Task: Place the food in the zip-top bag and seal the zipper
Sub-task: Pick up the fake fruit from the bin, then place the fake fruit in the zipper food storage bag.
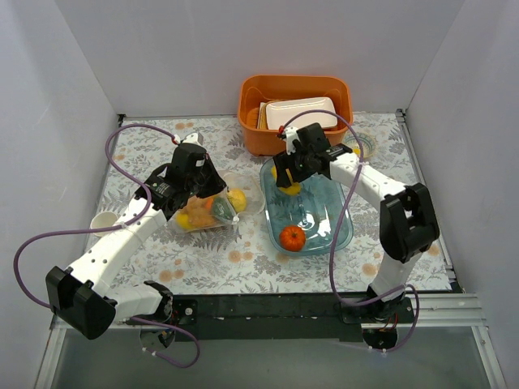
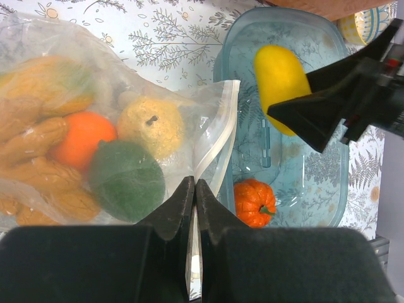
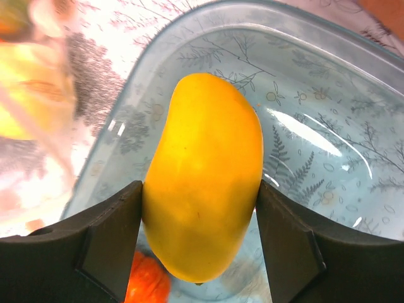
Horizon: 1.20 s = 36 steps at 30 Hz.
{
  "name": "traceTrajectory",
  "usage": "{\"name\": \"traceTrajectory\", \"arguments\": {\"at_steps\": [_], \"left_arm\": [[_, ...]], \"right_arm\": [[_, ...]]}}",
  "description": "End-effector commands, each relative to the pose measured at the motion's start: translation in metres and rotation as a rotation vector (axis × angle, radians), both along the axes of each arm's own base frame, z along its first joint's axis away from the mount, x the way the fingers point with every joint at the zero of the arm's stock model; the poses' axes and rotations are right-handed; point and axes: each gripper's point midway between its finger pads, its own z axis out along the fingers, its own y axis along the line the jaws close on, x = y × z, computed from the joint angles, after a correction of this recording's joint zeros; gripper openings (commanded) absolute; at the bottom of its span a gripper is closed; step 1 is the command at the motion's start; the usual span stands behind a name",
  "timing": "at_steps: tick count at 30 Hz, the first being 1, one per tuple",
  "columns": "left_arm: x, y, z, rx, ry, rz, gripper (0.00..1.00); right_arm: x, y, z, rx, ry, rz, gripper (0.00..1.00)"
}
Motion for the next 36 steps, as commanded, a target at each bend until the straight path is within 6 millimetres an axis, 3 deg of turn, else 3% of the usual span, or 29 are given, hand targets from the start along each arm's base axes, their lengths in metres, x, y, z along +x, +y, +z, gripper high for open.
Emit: {"name": "traceTrajectory", "arguments": {"at_steps": [1,8,12,17,22,27,36], "left_arm": [[-0.002,0.001,0.009,-0.001,-0.026,-0.007,0.0],[-0.002,0.0,0.009,-0.01,-0.026,-0.008,0.0],[-0.003,-0.001,0.009,-0.017,-0.023,-0.012,0.0],[-0.002,-0.003,0.008,-0.022,-0.019,-0.017,0.0],[-0.003,-0.003,0.008,-0.022,-0.017,-0.018,0.0],[-0.004,-0.004,0.006,-0.023,-0.011,-0.025,0.0],[-0.007,-0.007,0.004,-0.022,-0.001,-0.054,0.0]], "right_arm": [[-0.012,0.007,0.039,0.112,-0.029,-0.027,0.34],[-0.046,0.02,0.085,0.27,-0.046,0.02,0.34],[-0.071,0.035,0.098,0.327,-0.022,0.102,0.34],[-0.097,0.051,0.099,0.345,0.011,0.186,0.34],[-0.111,0.067,0.085,0.303,0.045,0.212,0.34],[-0.115,0.088,0.082,0.322,0.059,0.257,0.34],[-0.09,0.125,0.086,0.356,0.031,0.261,0.35]]}}
